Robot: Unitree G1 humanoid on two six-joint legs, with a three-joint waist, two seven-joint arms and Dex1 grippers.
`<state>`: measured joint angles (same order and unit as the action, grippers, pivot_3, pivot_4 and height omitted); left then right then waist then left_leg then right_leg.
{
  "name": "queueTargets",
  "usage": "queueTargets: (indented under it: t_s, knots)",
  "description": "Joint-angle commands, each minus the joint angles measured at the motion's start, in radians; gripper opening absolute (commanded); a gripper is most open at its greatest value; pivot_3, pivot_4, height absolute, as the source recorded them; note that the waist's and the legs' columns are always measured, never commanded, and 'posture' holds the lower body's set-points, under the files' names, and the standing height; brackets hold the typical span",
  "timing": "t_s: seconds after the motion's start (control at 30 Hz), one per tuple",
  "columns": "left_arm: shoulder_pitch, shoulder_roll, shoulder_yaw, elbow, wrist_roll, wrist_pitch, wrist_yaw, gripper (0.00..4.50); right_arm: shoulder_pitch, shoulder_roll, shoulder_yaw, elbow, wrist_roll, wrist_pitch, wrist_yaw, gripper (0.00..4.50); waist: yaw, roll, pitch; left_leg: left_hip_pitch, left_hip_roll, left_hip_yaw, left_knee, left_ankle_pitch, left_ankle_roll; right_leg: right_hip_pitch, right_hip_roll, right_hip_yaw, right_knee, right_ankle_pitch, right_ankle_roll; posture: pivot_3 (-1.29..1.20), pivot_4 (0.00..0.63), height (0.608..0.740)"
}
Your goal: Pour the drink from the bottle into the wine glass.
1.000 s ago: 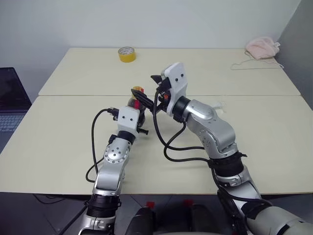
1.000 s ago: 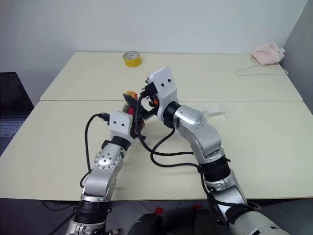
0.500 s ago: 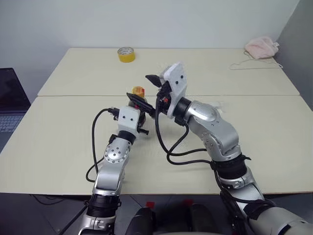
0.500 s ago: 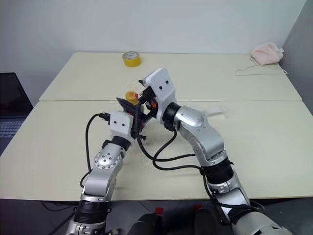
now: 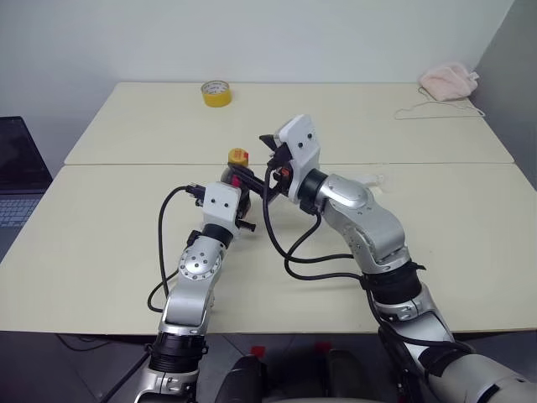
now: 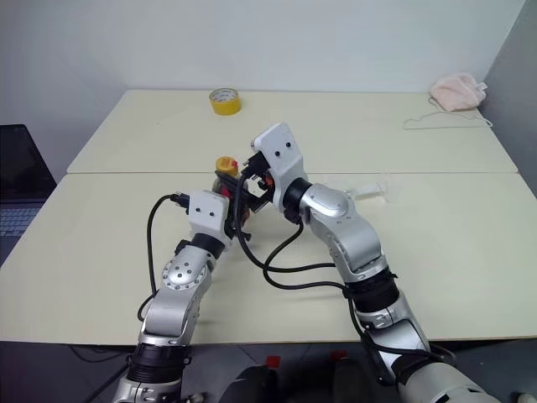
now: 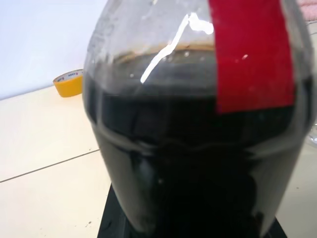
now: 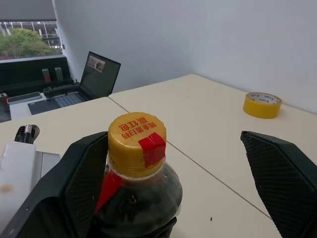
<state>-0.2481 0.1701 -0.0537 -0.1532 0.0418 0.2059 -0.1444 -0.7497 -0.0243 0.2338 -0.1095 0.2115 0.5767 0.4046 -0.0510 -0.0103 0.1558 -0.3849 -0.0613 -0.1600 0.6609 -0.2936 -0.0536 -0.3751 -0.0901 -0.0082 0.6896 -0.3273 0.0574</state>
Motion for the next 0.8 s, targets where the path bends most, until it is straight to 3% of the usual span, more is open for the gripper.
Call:
queueTargets:
  t_s: [0.03, 0.8]
  knots:
    - [-0.015, -0.003, 0.003, -0.029, 0.0, -0.04, 0.0, 0.76, -0.021, 0.008, -0.036, -0.021, 0.002, -0.021, -0.02, 4.5, 0.0, 0.0, 0.0, 0.0, 0.0, 0.0, 0.0, 0.0, 0.0, 0.0, 0.0, 0.0, 0.0, 0.0, 0.0, 0.0, 0.15, 0.74]
    - [-0.032, -0.016, 0.034, -0.02, -0.017, -0.032, 0.009, 0.76, 0.055, -0.086, -0.08, -0.115, 0.015, 0.079, -0.042, 4.5, 0.001, 0.0, 0.0, 0.0, 0.0, 0.0, 0.0, 0.0, 0.0, 0.0, 0.0, 0.0, 0.0, 0.0, 0.0, 0.0, 0.15, 0.74]
